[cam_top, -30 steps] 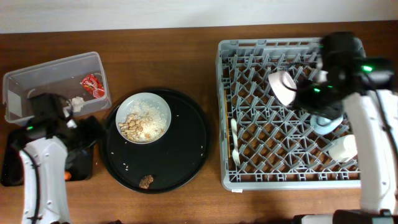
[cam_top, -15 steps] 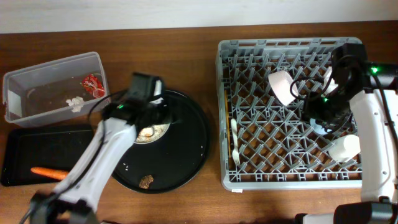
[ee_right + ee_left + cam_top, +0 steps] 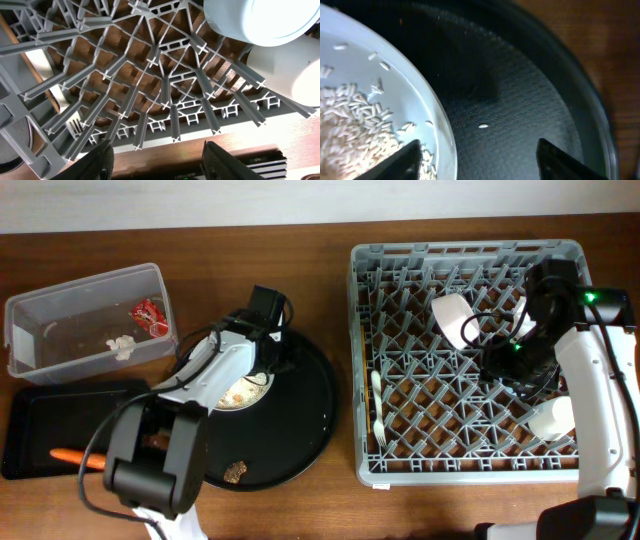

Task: Sort waste into correct bins and load items into the dishwasher rack
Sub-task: 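Grasp the rim of the white rice bowl with the left gripper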

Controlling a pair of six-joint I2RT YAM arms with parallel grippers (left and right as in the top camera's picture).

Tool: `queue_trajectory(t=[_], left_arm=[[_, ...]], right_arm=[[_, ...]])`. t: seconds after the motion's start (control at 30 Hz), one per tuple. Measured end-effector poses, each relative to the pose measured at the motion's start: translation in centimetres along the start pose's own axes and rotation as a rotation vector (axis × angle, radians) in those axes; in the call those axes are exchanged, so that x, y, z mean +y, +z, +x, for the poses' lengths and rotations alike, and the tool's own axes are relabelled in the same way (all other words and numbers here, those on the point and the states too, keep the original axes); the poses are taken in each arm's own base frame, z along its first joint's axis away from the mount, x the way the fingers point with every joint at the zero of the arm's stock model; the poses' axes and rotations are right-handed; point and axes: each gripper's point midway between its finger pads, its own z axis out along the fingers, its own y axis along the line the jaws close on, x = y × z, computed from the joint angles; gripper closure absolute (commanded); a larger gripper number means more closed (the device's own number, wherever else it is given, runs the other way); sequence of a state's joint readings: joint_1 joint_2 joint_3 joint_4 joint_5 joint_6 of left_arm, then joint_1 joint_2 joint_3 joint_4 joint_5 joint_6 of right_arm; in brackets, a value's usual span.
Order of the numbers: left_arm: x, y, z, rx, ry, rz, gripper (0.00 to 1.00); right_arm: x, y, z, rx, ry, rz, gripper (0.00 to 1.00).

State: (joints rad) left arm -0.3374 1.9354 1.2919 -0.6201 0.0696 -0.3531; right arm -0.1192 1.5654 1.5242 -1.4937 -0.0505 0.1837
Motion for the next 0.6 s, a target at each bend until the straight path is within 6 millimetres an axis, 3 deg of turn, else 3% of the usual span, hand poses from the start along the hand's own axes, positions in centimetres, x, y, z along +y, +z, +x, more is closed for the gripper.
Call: queue_trajectory(t=[0.1, 0.3, 0.6], left_arm=[[0.4, 1.3, 0.7, 0.037, 0.002, -0.017, 0.62], [1.4, 1.4, 1.5, 0.079, 0.001, -0.069, 0.84], [2.9, 0.5, 3.6, 0.173, 0.019, -0.161, 0.99]], right_arm=[[0.0, 0.0, 0.0, -0.002, -0.001, 0.0, 0.4], [0.0, 0.0, 0.0, -0.001, -0.001, 0.0, 0.4], [0.0, 0.0, 0.0, -0.001, -0.001, 0.0, 0.4]])
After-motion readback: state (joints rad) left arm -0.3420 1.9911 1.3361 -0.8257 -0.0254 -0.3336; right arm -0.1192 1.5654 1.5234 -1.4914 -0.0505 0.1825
